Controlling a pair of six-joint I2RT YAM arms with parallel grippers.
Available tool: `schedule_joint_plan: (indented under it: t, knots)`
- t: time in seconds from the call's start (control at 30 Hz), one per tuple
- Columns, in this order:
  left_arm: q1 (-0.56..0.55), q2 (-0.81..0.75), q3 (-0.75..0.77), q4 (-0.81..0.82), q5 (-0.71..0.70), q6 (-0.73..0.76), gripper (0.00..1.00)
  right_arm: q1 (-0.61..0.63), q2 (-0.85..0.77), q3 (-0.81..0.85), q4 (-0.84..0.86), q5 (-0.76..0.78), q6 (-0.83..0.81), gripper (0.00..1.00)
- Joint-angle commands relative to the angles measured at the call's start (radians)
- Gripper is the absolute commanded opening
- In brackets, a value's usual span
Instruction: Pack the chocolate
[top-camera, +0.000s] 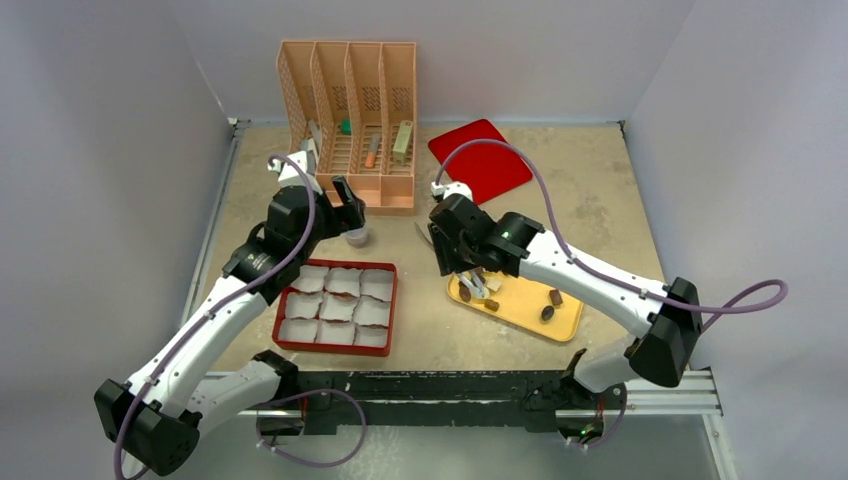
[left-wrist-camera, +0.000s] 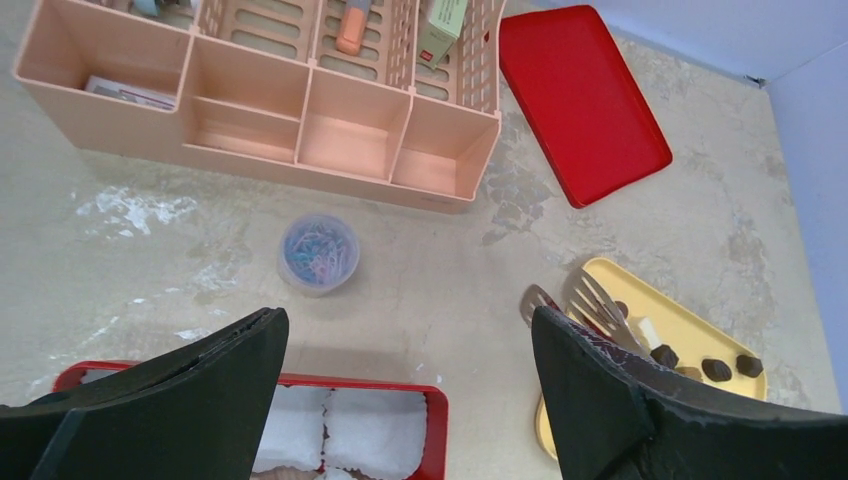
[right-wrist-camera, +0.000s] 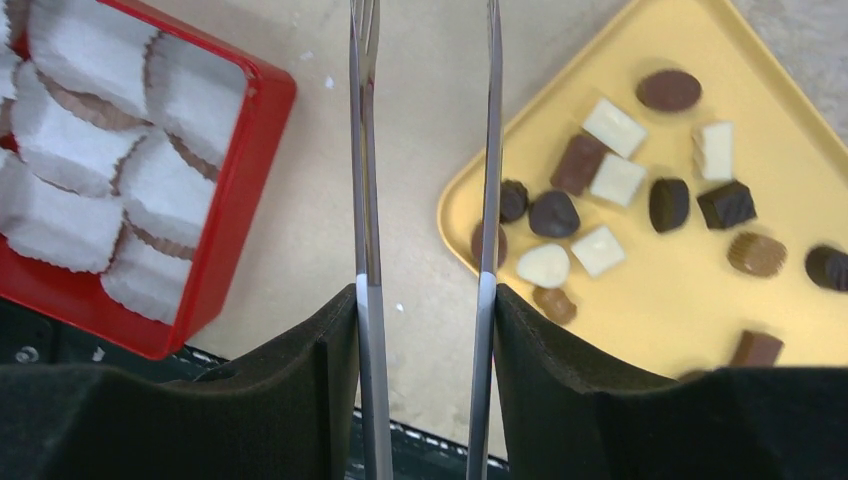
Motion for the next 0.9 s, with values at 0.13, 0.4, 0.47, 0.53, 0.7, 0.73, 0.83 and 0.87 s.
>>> schedule_joint_plan:
  t: [0.13, 0.4, 0.47, 0.53, 0.7, 0.73, 0.83, 0.87]
  knots:
    - [-0.003, -0.084, 0.014, -0.021, -0.064, 0.157, 0.94, -0.037, -0.090, 0.037, -0.225, 0.096, 0.055, 0.50]
    - [-0.004, -0.131, -0.058, 0.003, -0.072, 0.181, 0.95, -0.177, -0.138, -0.007, -0.256, 0.006, 0.045, 0.46]
    - [-0.003, -0.134, -0.061, 0.000, -0.072, 0.189, 0.95, -0.177, -0.130, -0.006, -0.273, -0.010, 0.050, 0.44]
    - [-0.003, -0.135, -0.063, 0.003, -0.071, 0.196, 0.95, -0.178, -0.120, -0.009, -0.280, -0.032, 0.057, 0.43]
    - [-0.003, -0.148, -0.063, 0.000, -0.071, 0.205, 0.95, -0.179, -0.107, -0.014, -0.300, -0.060, 0.073, 0.43]
    - [-0.003, -0.154, -0.064, -0.002, -0.075, 0.207, 0.95, -0.178, -0.105, -0.016, -0.305, -0.067, 0.075, 0.43]
    - [-0.003, -0.174, -0.068, -0.005, -0.091, 0.211, 0.95, -0.177, -0.102, -0.017, -0.325, -0.077, 0.082, 0.43]
    - [-0.003, -0.180, -0.070, -0.004, -0.097, 0.212, 0.95, -0.178, -0.102, -0.021, -0.327, -0.080, 0.087, 0.43]
